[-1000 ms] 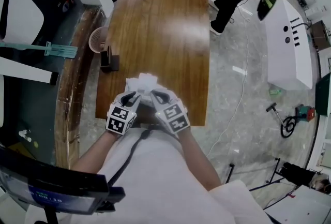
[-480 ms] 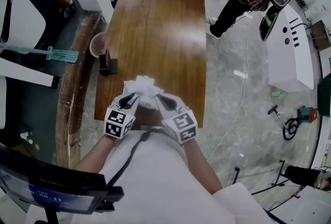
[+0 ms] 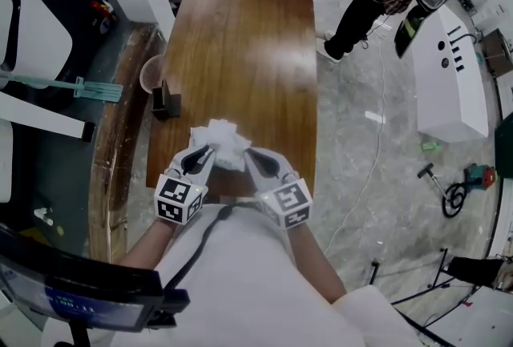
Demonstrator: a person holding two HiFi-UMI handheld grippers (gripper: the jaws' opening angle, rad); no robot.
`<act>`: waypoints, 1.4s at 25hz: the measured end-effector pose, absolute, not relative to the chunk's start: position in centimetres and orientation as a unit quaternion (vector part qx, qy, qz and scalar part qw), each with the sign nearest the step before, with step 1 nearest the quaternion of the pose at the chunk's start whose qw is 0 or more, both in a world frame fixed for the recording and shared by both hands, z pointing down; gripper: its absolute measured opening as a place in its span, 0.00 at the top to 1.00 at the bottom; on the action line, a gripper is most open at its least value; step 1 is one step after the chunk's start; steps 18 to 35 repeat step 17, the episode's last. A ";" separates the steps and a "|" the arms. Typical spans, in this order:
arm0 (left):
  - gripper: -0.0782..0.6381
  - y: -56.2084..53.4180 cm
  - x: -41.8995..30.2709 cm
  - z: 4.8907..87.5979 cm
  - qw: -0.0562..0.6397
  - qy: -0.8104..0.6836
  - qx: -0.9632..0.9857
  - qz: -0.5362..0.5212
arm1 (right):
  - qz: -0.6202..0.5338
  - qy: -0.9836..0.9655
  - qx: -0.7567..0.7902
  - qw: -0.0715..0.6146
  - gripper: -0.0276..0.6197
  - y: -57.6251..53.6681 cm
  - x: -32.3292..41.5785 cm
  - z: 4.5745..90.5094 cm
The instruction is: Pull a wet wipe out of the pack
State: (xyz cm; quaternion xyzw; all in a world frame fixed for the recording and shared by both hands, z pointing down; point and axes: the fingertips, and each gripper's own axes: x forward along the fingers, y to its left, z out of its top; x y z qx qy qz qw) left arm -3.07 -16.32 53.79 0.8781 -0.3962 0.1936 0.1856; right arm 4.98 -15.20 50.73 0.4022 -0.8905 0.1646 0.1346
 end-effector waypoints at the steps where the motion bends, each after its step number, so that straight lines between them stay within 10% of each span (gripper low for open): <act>1: 0.80 -16.3 -3.0 53.8 0.185 -0.396 0.878 0.194 | 0.163 -0.891 0.403 0.132 0.94 -15.2 5.0 50.6; 35: 0.81 -14.9 -1.7 54.3 0.188 -0.423 0.865 0.195 | 0.158 -0.902 0.385 0.118 0.94 -14.4 6.8 50.1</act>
